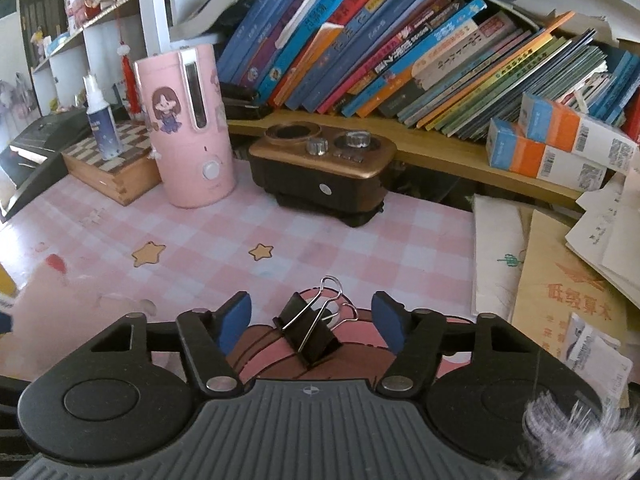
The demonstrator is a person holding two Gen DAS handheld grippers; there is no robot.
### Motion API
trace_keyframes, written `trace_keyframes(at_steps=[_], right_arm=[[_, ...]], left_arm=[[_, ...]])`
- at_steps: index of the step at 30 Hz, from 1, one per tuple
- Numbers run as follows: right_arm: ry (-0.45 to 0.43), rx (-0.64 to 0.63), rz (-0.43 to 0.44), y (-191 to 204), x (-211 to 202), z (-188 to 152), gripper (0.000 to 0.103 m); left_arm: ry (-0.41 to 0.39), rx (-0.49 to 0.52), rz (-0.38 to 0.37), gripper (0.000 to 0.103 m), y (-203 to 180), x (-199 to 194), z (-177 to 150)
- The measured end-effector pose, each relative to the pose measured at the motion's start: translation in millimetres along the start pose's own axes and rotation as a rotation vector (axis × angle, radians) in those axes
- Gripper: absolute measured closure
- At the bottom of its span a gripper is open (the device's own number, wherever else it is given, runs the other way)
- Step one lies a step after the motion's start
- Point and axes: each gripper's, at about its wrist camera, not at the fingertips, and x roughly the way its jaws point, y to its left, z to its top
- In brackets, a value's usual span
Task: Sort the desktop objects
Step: 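Move the right tool to the black binder clip while the left tool approaches the pink plush, then grasp the black binder clip with the right tool while the left tool grasps the pink plush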
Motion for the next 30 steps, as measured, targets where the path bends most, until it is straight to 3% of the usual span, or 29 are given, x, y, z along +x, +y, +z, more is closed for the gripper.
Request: trace_keyframes(at_steps=[14,20,24,30], right_arm=[[0.027,0.011,0.013,-5,17,-3,0.061],[0.021,-0.008,0.029,-3,17,-2,0.084],[0.006,-0.018,0.039,0,13,-2,0.088],[-0.009,-0.015,0.046,3,0,-3,0.095]], left_arm=[[0.010,0.011,-0.017,0.006,-2,13,-4],[0.003,-0.007,-0.030,0.016,1,9,-5],[0.005,-0.034,-0.038,0.022,4,5,-4],[-0.001,-0.084,-0.041,0.023,12,-7,-5]])
